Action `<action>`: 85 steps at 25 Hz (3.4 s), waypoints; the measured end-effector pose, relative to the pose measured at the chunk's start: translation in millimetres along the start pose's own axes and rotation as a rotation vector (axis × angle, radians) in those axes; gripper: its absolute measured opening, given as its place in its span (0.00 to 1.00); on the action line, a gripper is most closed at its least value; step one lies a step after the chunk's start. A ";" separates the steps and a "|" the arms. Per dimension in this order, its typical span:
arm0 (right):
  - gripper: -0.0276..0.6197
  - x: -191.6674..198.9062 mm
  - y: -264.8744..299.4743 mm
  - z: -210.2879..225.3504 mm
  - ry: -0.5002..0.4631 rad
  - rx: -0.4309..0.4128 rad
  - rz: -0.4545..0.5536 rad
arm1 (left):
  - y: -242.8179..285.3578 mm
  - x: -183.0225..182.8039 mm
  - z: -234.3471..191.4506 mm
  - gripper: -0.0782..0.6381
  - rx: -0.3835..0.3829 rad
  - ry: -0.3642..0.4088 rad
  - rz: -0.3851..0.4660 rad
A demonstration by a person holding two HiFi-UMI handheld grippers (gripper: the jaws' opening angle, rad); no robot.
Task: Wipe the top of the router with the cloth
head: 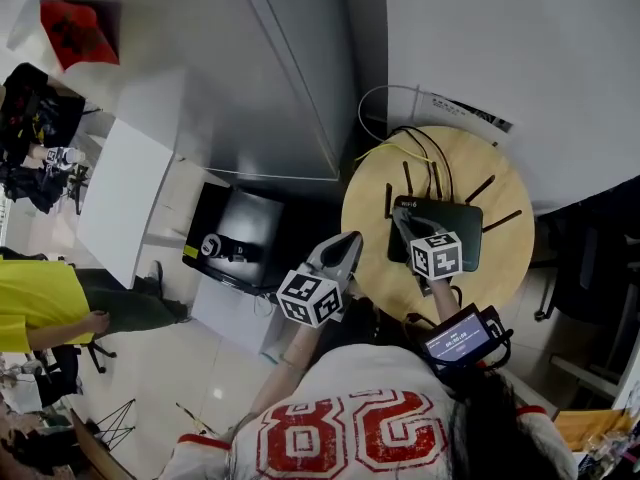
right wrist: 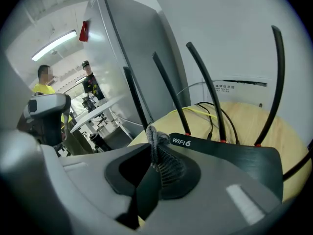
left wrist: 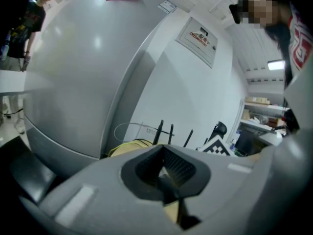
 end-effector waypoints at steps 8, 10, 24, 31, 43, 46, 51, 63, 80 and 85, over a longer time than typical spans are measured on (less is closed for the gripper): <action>0.10 15.0 -2.5 5.1 -0.010 0.036 -0.049 | -5.3 -1.1 -4.7 0.12 -0.005 0.000 -0.005; 0.10 17.8 -10.9 12.2 0.006 0.061 -0.038 | -2.5 -0.2 -2.4 0.12 0.008 0.003 -0.012; 0.10 54.8 -116.3 102.4 0.187 0.355 0.055 | 30.7 4.6 28.4 0.12 0.129 0.029 -0.054; 0.10 62.7 -137.0 116.7 0.224 0.411 0.067 | 36.2 5.0 31.5 0.12 0.141 0.034 -0.058; 0.10 32.9 -51.5 11.9 0.078 0.092 0.026 | 14.4 4.1 13.9 0.12 0.083 0.021 -0.035; 0.10 32.3 -30.1 -14.6 0.026 0.023 -0.017 | 6.2 3.2 7.9 0.12 0.068 0.018 -0.029; 0.10 34.5 -9.5 -37.3 -0.018 -0.028 -0.057 | -7.0 2.0 -2.2 0.12 0.045 0.013 -0.017; 0.10 53.6 -36.9 -12.6 0.052 0.090 -0.036 | -12.2 6.3 3.0 0.12 0.083 0.020 -0.030; 0.10 94.1 -145.4 79.6 0.260 0.395 0.089 | 12.5 12.7 31.5 0.12 0.153 0.037 -0.055; 0.10 95.8 -150.0 83.5 0.261 0.409 0.085 | 14.6 12.8 32.9 0.12 0.150 0.034 -0.053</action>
Point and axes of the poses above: the fingertips, and each gripper's own axes: y forward along the fingers, z to its right, x out of its underside, the point moved 7 cm from there along -y, backward along the fingers, and after that the axes turned 6 degrees about -x, right-handed, at the moved point
